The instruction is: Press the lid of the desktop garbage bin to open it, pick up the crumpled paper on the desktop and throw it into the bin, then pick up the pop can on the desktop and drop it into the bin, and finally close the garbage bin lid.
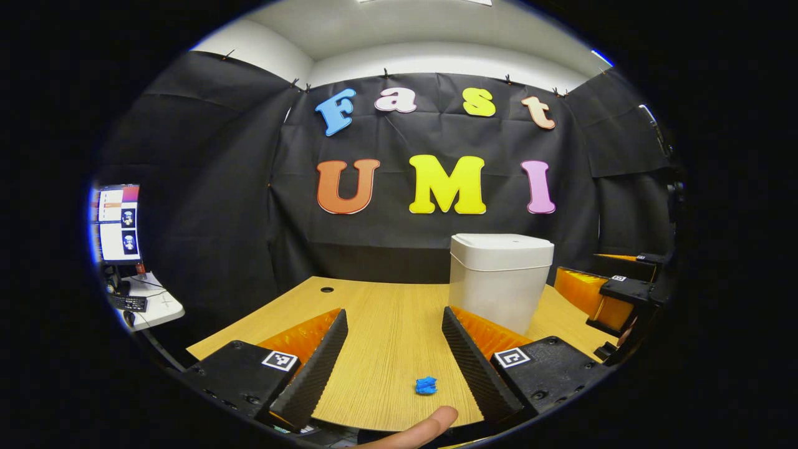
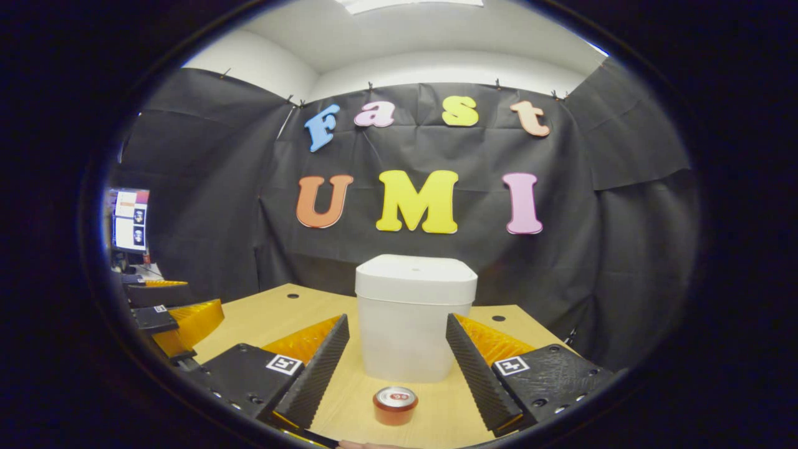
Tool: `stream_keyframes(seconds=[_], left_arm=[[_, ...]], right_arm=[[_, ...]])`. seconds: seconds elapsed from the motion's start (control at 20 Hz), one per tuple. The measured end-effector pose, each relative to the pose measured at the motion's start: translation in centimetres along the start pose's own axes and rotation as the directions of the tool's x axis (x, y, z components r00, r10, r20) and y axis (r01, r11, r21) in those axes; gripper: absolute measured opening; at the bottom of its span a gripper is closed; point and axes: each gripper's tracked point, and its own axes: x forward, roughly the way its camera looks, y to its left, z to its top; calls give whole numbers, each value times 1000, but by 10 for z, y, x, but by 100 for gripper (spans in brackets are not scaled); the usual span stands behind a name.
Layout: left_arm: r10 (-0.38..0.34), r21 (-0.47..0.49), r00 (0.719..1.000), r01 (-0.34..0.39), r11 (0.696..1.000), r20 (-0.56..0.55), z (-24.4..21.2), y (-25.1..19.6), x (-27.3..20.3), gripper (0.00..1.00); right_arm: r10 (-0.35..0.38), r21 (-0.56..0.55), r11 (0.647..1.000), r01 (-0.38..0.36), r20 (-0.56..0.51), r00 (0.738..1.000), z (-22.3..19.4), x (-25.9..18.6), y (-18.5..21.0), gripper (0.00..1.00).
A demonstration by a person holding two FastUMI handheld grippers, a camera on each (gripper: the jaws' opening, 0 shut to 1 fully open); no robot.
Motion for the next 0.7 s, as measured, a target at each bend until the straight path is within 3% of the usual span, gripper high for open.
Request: stream_keyframes(seconds=[0.2,0.4,0.5,0.55,0.7], left_arm=[[1,-4,1000,-1,1000,-9,-3,0,3,98],[11,-11,1000,-11,1000,-19,-7,5,8,98],[11,-22,999,-12,1000,-30,-11,6,9,98],[8,-26,999,-9,1000,-35,-12,7,12,98],[25,-18,999,-26,1000,-47,-19,10,19,98]], right_arm=[[-14,-11,1000,14,-17,1000,6,30,-2,90],[-33,24,999,32,44,998,36,56,-2,58],[-92,-26,995,94,65,994,46,69,-12,44],[-93,-39,995,96,70,993,50,76,-7,26],[-76,-17,997,77,59,995,59,90,1,13]])
